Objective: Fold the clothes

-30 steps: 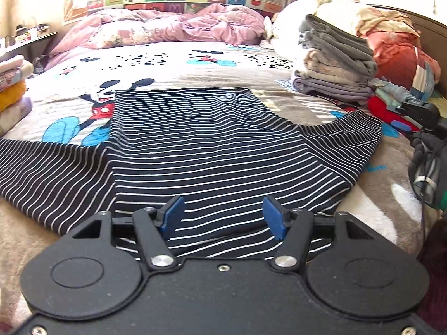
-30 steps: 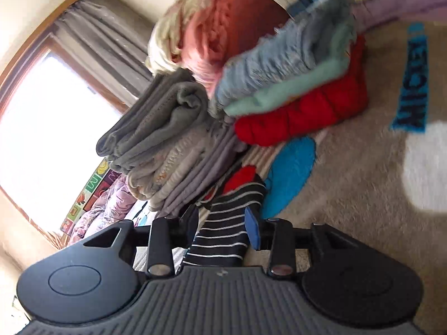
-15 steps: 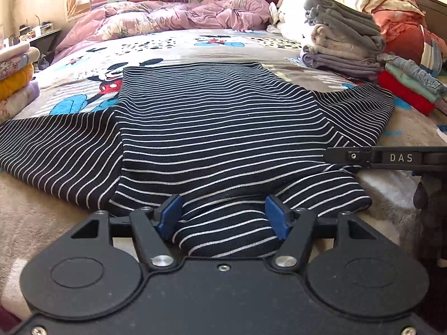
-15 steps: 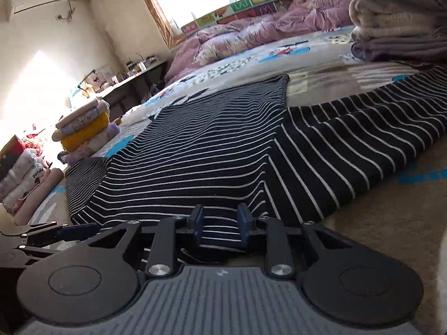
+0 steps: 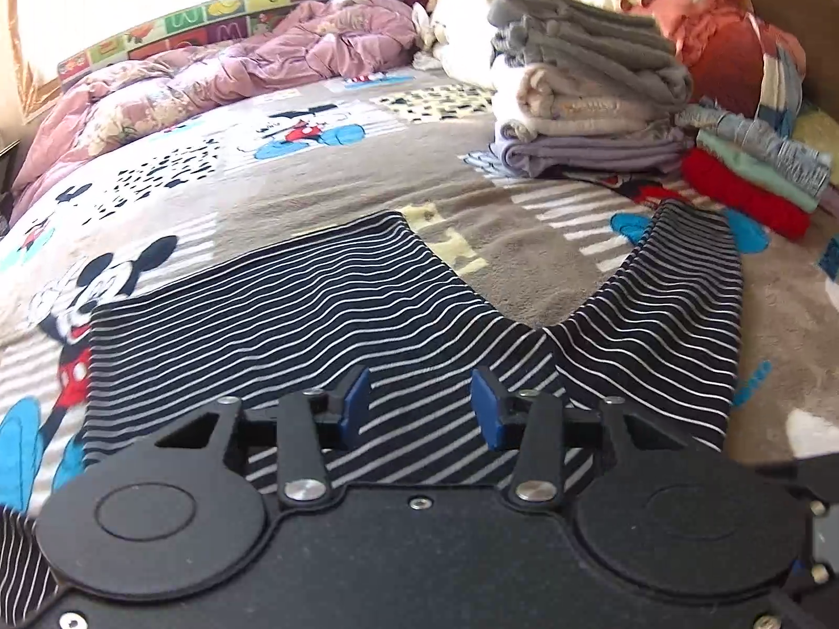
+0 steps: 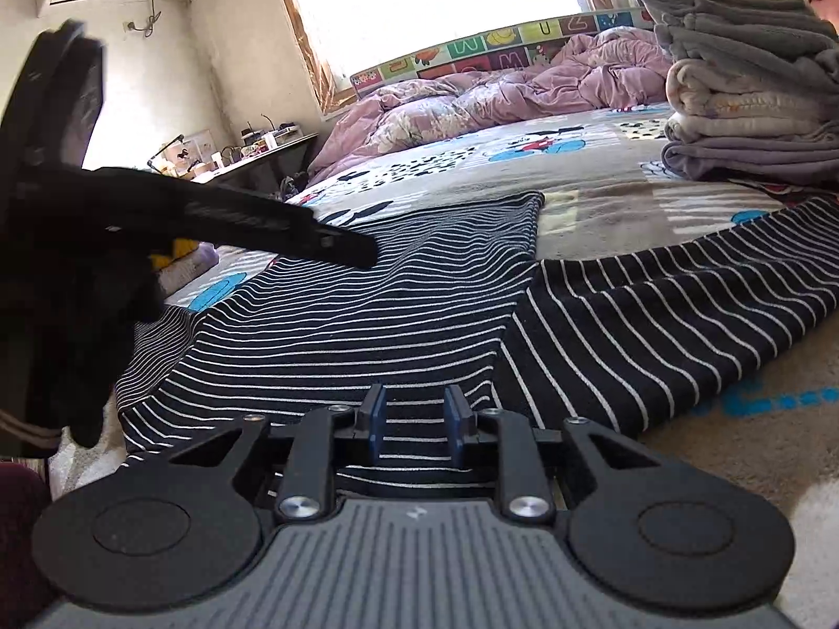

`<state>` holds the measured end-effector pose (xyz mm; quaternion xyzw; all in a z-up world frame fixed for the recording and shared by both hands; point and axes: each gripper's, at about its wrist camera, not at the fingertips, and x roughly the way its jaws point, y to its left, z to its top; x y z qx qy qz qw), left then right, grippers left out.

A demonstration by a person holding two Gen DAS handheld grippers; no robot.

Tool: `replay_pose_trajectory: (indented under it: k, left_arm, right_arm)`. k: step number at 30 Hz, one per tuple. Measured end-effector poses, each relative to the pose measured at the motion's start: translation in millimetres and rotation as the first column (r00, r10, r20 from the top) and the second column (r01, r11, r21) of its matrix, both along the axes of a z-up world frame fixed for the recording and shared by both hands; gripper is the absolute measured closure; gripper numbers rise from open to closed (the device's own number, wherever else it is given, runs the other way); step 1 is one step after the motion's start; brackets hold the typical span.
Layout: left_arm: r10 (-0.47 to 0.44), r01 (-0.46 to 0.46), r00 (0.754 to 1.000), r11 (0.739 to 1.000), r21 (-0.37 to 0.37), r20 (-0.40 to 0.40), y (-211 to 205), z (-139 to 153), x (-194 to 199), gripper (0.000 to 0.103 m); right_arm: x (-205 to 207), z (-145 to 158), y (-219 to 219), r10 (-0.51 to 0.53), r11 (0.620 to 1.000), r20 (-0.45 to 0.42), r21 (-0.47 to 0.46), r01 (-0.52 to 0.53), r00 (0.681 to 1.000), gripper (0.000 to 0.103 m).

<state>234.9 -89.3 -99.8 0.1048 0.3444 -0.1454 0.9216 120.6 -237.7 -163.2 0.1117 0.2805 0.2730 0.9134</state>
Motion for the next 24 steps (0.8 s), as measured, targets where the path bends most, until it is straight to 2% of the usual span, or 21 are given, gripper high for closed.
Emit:
replay_pose_trajectory:
  k: [2,4,8,12,15,19,22,24]
  left_arm:
    - [-0.019,0.021,0.999,0.999,0.045,-0.047,-15.7,-17.7,29.5,0.066]
    - [-0.039,0.043,0.997,0.997,0.066,-0.060,-27.0,-28.3,50.1,0.067]
    - [-0.019,0.022,0.999,0.998,0.064,-0.049,-34.0,-24.1,88.4,0.066]
    - [0.012,-0.008,0.997,0.998,0.056,-0.072,-32.2,-26.3,130.9,0.066]
    - [0.035,-0.036,0.994,0.999,-0.008,-0.104,-28.6,-24.1,164.3,0.062]
    - [0.113,-0.129,0.982,0.987,-0.100,-0.150,-18.8,-17.7,199.3,0.062]
    - [0.123,-0.154,0.982,0.960,-0.235,-0.144,-5.5,-3.4,206.4,0.065]
    - [0.120,-0.151,0.986,0.937,-0.314,-0.116,8.9,14.0,195.7,0.065]
  right_arm:
    - [3.8,-4.3,2.3,0.019,1.000,-0.029,-0.007,-0.019,0.999,0.076]
    - [3.7,-5.8,2.9,0.034,0.999,-0.044,-0.003,-0.034,0.998,0.076]
    - [3.0,-7.7,4.3,0.049,0.999,-0.057,0.004,-0.049,0.997,0.075]
    - [3.5,-8.3,3.4,0.054,0.998,-0.068,0.017,-0.053,0.996,0.075]
    - [4.1,-8.1,1.8,0.055,0.998,-0.077,0.028,-0.053,0.995,0.075]
    - [2.9,-7.9,1.1,0.055,0.998,-0.080,0.033,-0.053,0.995,0.075]
    - [1.8,-7.5,1.3,0.056,0.998,-0.080,0.034,-0.053,0.995,0.075]
    - [3.0,-7.3,1.2,0.056,0.998,-0.081,0.036,-0.053,0.995,0.075]
